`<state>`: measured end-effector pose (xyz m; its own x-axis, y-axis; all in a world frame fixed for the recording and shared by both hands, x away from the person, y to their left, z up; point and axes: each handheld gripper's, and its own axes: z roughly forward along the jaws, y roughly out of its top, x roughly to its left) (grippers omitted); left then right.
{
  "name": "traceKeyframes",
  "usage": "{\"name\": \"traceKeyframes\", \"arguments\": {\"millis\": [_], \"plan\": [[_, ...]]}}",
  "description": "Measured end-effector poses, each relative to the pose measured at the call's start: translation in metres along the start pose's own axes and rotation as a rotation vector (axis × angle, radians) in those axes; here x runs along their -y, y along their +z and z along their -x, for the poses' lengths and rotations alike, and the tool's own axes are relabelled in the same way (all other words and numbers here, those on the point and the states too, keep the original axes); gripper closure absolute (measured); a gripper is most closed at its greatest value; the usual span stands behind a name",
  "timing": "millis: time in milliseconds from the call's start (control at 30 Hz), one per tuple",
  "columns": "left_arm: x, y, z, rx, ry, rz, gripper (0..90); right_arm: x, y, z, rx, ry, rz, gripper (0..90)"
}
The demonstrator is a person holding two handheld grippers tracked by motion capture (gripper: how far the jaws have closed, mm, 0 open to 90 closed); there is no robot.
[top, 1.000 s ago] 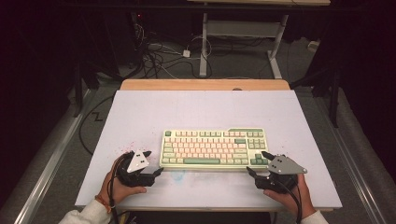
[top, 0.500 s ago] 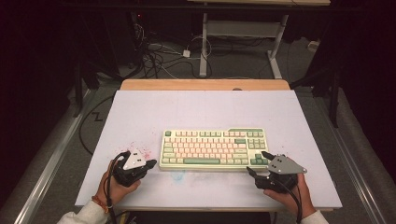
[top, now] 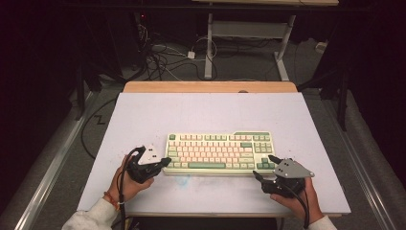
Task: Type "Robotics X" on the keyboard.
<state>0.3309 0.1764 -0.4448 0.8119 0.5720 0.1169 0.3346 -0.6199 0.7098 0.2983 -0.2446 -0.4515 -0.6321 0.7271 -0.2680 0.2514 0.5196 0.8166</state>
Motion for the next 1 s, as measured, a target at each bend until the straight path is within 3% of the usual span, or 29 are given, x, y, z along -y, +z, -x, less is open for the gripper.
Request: {"name": "traceKeyframes", "arguments": {"millis": [567, 1000], "plan": [[-0.039, 0.032, -0.006, 0.038, 0.048, -0.051, 87.5, 0.001, 0.002, -0.001, -0.01, -0.008, -0.009, 27.4], [-0.048, 0.054, -0.008, 0.035, 0.077, -0.117, 87.4, 0.001, 0.002, -0.002, -0.015, -0.011, -0.01, 27.2]]}}
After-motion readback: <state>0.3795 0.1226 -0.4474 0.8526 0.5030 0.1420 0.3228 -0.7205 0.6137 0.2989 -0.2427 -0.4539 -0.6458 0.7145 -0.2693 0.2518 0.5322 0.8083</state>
